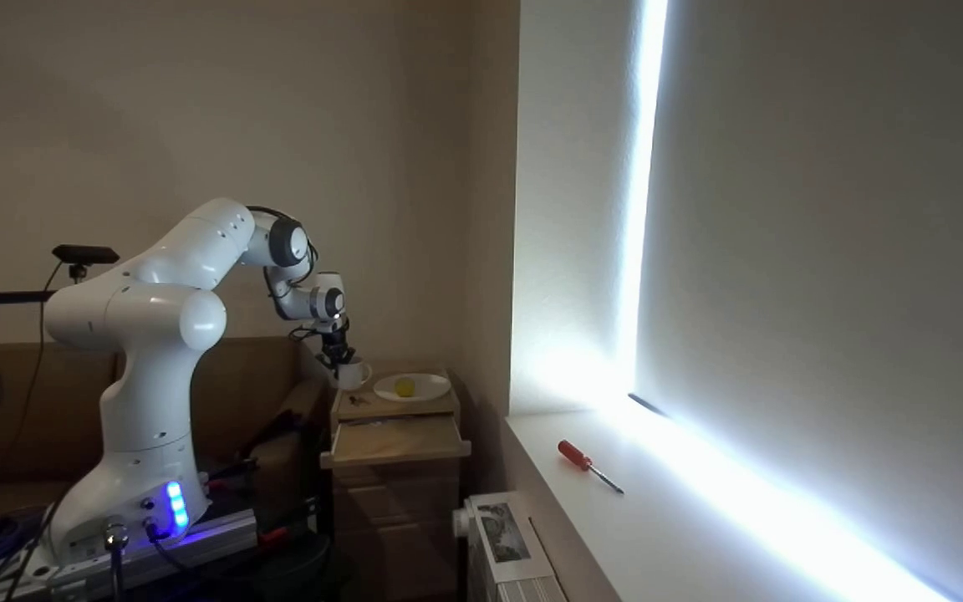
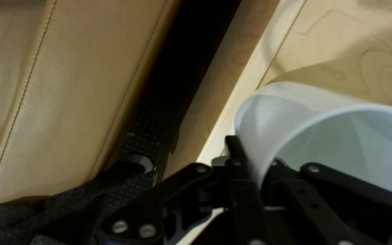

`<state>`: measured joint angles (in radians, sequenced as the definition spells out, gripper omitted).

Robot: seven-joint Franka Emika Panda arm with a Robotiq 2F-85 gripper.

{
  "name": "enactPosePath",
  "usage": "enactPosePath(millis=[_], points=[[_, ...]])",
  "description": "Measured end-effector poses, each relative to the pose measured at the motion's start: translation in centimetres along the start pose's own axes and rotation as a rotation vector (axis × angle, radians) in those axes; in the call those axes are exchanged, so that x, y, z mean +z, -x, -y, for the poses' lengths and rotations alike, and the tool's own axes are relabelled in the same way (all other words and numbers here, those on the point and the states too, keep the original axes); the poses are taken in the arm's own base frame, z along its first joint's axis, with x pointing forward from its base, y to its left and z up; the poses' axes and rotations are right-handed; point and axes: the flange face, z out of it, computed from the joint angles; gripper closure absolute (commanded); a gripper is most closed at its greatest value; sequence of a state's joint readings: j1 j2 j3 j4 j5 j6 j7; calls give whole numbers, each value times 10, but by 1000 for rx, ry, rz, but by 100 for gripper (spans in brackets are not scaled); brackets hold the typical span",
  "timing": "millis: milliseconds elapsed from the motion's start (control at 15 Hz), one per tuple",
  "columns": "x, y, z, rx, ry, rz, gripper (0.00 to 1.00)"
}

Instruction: Put the white mug on the nightstand shelf, place the mug on the top of the night stand

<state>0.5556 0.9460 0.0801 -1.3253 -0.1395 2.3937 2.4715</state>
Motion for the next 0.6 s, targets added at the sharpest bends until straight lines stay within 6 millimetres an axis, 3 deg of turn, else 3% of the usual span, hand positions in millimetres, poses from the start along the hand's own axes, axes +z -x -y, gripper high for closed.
enactPosePath(millis=[600], points=[[17,22,13,63,-61,-49,99]])
